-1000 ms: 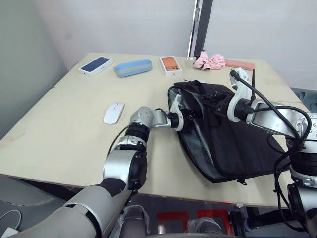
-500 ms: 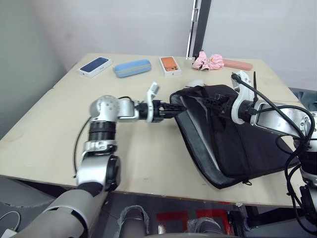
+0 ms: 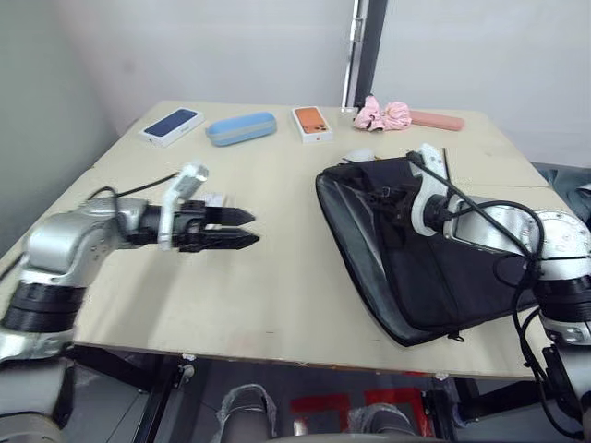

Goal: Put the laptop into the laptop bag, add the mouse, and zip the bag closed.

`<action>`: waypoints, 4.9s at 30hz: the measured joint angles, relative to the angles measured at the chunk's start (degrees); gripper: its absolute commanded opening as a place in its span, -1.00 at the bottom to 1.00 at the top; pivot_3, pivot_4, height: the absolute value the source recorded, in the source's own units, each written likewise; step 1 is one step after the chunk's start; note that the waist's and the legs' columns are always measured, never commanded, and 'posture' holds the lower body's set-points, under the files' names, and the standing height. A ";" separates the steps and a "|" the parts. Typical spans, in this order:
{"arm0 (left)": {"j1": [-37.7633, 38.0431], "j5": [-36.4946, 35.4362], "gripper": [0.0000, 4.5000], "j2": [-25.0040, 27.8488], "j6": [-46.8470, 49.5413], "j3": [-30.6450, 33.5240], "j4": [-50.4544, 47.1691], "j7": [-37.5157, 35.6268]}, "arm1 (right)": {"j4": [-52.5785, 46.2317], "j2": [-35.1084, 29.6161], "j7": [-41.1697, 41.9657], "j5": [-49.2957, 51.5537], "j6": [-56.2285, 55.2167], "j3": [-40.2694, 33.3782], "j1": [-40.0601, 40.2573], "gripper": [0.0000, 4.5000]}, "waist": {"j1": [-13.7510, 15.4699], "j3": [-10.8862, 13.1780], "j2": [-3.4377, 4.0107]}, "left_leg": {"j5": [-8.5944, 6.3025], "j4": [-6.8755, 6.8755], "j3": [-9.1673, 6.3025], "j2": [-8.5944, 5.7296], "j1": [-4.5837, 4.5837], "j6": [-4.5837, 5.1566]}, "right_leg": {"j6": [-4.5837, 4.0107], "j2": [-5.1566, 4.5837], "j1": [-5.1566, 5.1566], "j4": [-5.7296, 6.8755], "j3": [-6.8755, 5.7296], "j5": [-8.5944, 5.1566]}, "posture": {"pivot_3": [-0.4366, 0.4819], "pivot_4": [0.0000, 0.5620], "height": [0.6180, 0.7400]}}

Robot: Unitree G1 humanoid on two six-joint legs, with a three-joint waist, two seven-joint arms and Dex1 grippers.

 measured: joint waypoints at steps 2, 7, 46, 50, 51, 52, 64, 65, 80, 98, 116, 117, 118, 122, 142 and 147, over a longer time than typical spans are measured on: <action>2.12 1.66 0.53 3.24 -3.02 0.93 0.73 -2.60 | 0.08 -0.63 4.57 -4.28 1.49 1.39 0.11 -0.56 | -0.14 0.00 0.01 | 0.00 -0.04 -0.01 0.00 -0.02 0.00 | 0.00 -0.01 0.00 -0.04 -0.03 -0.01 | -0.05 -0.47 1.00; 4.24 4.05 0.53 4.02 -11.04 5.83 3.30 -2.95 | 0.00 -3.26 17.21 -15.11 3.97 3.56 0.14 0.21 | 0.37 0.00 0.00 | 0.00 -0.03 -0.02 -0.01 -0.04 0.00 | -0.01 -0.02 -0.01 -0.04 -0.03 0.00 | -0.05 -0.47 1.00; 13.09 11.87 0.53 3.26 -19.01 20.30 23.78 9.10 | -12.42 -21.99 87.13 -51.54 -22.16 -37.97 35.82 0.99 | -0.64 -0.36 -0.14 | -0.22 -0.17 0.70 0.22 1.26 0.48 | -0.29 0.13 0.40 0.30 0.65 -0.14 | -0.05 -0.47 1.00; 10.07 15.01 0.53 -4.06 -19.03 17.10 24.86 19.21 | -16.80 -20.27 79.90 -45.64 -18.89 -28.38 20.71 0.99 | -0.78 -0.38 -0.12 | -0.22 -0.04 0.71 0.22 1.38 0.48 | -0.30 0.15 0.43 0.56 0.75 -0.14 | -0.05 -0.47 1.00; 9.51 15.65 0.53 -5.48 -19.04 16.38 24.99 21.42 | -17.99 -19.75 78.81 -44.28 -18.15 -26.93 18.53 0.99 | -0.75 -0.39 -0.13 | -0.21 -0.02 0.70 0.22 1.37 0.48 | -0.30 0.15 0.44 0.58 0.75 -0.14 | -0.05 -0.47 1.00; 9.03 16.55 0.53 -7.13 -18.97 15.86 25.08 24.08 | -19.07 -19.29 77.85 -42.72 -17.27 -24.77 16.00 0.99 | -0.70 -0.40 -0.15 | -0.21 0.04 0.69 0.23 1.36 0.47 | -0.31 0.18 0.45 0.58 0.75 -0.14 | -0.05 -0.47 1.00; 0.14 20.68 0.53 -17.66 -20.55 9.88 27.61 36.16 | -24.92 -16.91 73.52 -36.90 -14.85 -14.78 6.19 0.99 | 0.19 -0.45 -0.23 | -0.21 0.23 0.57 0.22 1.26 0.48 | -0.32 0.14 0.58 0.60 0.65 -0.14 | -0.05 -0.47 1.00; -0.31 21.28 0.53 -18.22 -20.66 9.17 27.88 36.53 | -24.91 -16.86 73.29 -36.91 -14.83 -14.58 6.19 0.99 | 0.17 -0.45 -0.23 | -0.21 0.23 0.56 0.22 1.24 0.47 | -0.31 0.14 0.57 0.60 0.64 -0.14 | -0.05 -0.47 1.00; -6.16 24.33 0.98 -25.89 -20.74 6.34 30.40 47.50 | -26.73 -17.11 69.65 -34.21 -13.94 -15.15 4.37 1.00 | 0.29 -0.45 -0.23 | -0.21 0.22 0.52 0.22 1.20 0.47 | -0.31 0.15 0.56 0.57 0.59 -0.14 | -0.05 -0.47 1.00; -7.95 26.45 0.98 -28.37 -21.43 6.78 34.35 54.30 | -27.12 -18.77 68.86 -35.99 -13.90 -15.61 7.30 1.00 | 0.26 -0.45 -0.23 | -0.21 0.21 0.50 0.22 1.17 0.46 | -0.30 0.15 0.56 0.52 0.57 -0.14 | -0.05 -0.47 1.00; -8.24 28.96 0.27 -30.26 -21.59 5.64 36.67 56.58 | -27.57 -18.79 67.14 -35.71 -13.90 -17.01 9.14 1.00 | 0.29 -0.48 -0.19 | -0.22 0.13 0.52 0.18 1.20 0.46 | -0.28 0.10 0.59 0.42 0.58 -0.15 | -0.05 -0.47 1.00; -8.30 29.22 0.27 -29.93 -21.80 5.37 36.77 56.18 | -27.56 -18.79 67.10 -35.70 -13.90 -17.02 9.14 1.00 | 0.29 -0.48 -0.19 | -0.22 0.11 0.52 0.18 1.20 0.46 | -0.28 0.10 0.59 0.41 0.57 -0.16 | -0.05 -0.47 1.00; -8.40 29.64 0.27 -29.58 -21.98 5.08 36.89 55.58 | -27.56 -18.79 67.05 -35.69 -13.90 -17.05 9.15 1.00 | 0.28 -0.48 -0.19 | -0.22 0.08 0.52 0.18 1.20 0.45 | -0.28 0.10 0.59 0.38 0.57 -0.16 | -0.05 -0.47 1.00; -8.09 30.17 0.27 -27.61 -23.09 3.36 36.96 49.69 | -27.26 -18.35 65.09 -35.71 -13.36 -16.64 8.63 1.00 | 0.24 -0.48 -0.19 | -0.22 -0.09 0.54 0.18 1.18 0.45 | -0.27 0.11 0.59 0.18 0.54 -0.15 | -0.05 -0.47 1.00; -10.29 26.76 0.27 -15.24 -43.15 -9.03 31.80 -6.32 | -20.09 14.12 14.98 -53.56 22.48 10.96 -2.41 1.00 | -0.07 -0.45 -0.14 | 0.09 -0.98 0.65 0.21 0.91 -0.38 | -0.42 0.25 0.00 -0.03 0.47 -0.28 | -0.05 -0.47 1.00; -13.17 28.76 0.27 -17.71 -46.43 -10.77 37.70 -7.05 | -17.73 16.59 13.87 -60.97 23.49 12.76 -2.32 1.00 | -0.02 -0.45 -0.14 | 0.10 -0.99 0.64 0.20 0.87 -0.40 | -0.15 0.24 0.00 -0.04 0.44 -0.12 | -0.05 -0.47 1.00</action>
